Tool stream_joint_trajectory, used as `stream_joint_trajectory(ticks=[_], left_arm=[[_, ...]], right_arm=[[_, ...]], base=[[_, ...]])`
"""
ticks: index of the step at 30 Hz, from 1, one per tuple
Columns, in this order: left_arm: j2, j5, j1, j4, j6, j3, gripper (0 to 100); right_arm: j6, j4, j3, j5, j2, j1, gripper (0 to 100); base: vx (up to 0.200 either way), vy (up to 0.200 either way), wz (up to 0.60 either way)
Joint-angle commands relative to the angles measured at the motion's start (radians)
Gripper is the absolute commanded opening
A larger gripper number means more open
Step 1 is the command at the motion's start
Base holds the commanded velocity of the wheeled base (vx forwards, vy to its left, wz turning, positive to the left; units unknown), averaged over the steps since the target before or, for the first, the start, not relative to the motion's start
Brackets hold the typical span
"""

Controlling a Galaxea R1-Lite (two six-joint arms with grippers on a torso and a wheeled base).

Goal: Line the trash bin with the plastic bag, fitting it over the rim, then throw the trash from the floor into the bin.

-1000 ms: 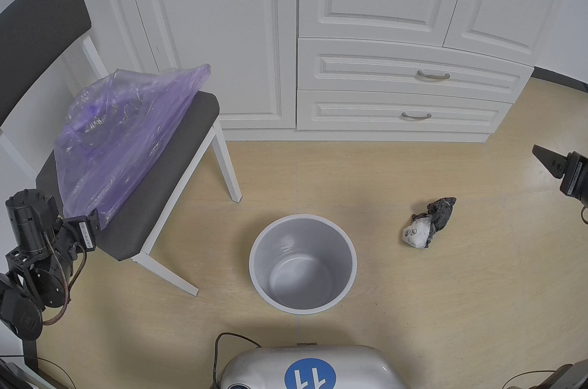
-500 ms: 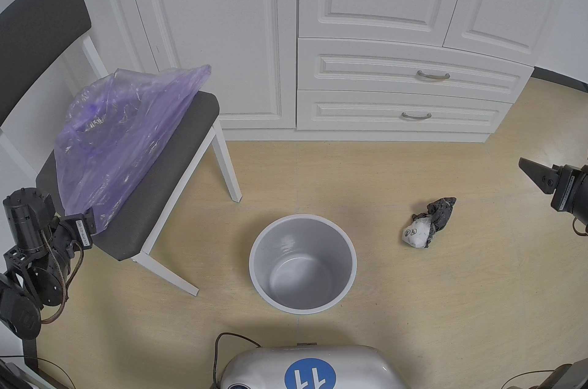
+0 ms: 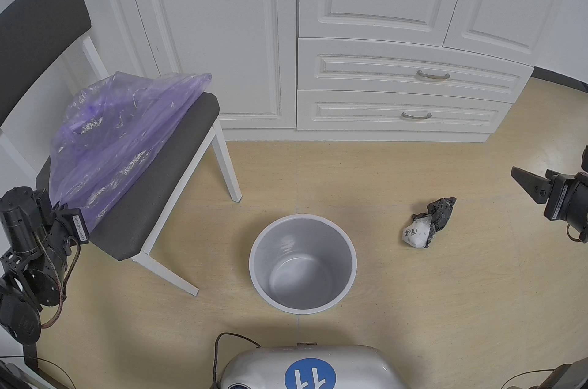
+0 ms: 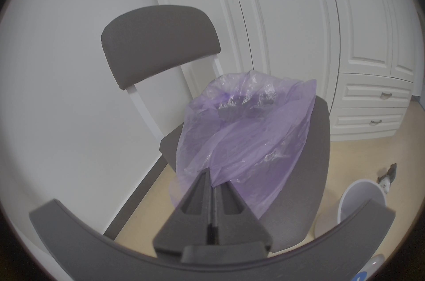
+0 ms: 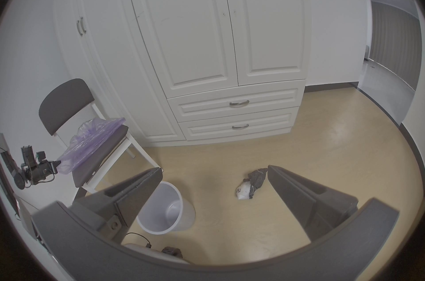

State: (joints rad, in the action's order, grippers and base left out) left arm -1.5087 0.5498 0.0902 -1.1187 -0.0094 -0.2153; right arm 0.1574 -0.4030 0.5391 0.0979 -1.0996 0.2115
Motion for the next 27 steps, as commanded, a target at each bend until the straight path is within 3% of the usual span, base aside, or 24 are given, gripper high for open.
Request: stream_joint_trajectory(ticks=[1,3,7,11,13,14,16,20,27], left_arm=[[0.022,-0.001,0.040,-0.035,0.014,0.007,0],[0.042,-0.007,0.095,-0.078,0.019,0.001,0],[0.055,-0.036,0.298,-0.193,0.014,-0.090,0],[0.025,-0.099,0.364,-0.201,0.017,-0.199,0],[0.015,-0.114,0.464,-0.207,0.017,-0.259,0],[0.015,-0.114,0.464,-0.207,0.017,-0.259,0],[0.027,-0.117,0.543,-0.265,0.009,-0.256,0],[0.033,-0.116,0.611,-0.349,0.015,-0.263,0],[0.059,-0.128,0.622,-0.383,0.015,-0.257,0]], right_arm=[[-0.026,-0.023,-0.021,0.008,0.003,0.032,100],[-0.038,-0.037,-0.025,0.011,0.010,0.069,100],[-0.050,-0.051,0.039,0.057,-0.063,0.206,100],[-0.042,-0.066,0.137,0.125,-0.181,0.264,100],[-0.026,-0.142,0.142,0.171,-0.238,0.315,100],[-0.026,-0.142,0.142,0.171,-0.238,0.315,100],[0.014,-0.243,0.076,0.164,-0.252,0.373,100],[0.016,-0.329,0.064,0.168,-0.289,0.457,100],[0.024,-0.355,0.058,0.157,-0.316,0.493,100]], base=[[0.000,0.000,0.00],[0.000,0.000,0.00],[0.000,0.000,0.00],[0.000,0.000,0.00],[0.000,0.000,0.00],[0.000,0.000,0.00],[0.000,0.000,0.00],[0.000,0.000,0.00],[0.000,0.000,0.00]])
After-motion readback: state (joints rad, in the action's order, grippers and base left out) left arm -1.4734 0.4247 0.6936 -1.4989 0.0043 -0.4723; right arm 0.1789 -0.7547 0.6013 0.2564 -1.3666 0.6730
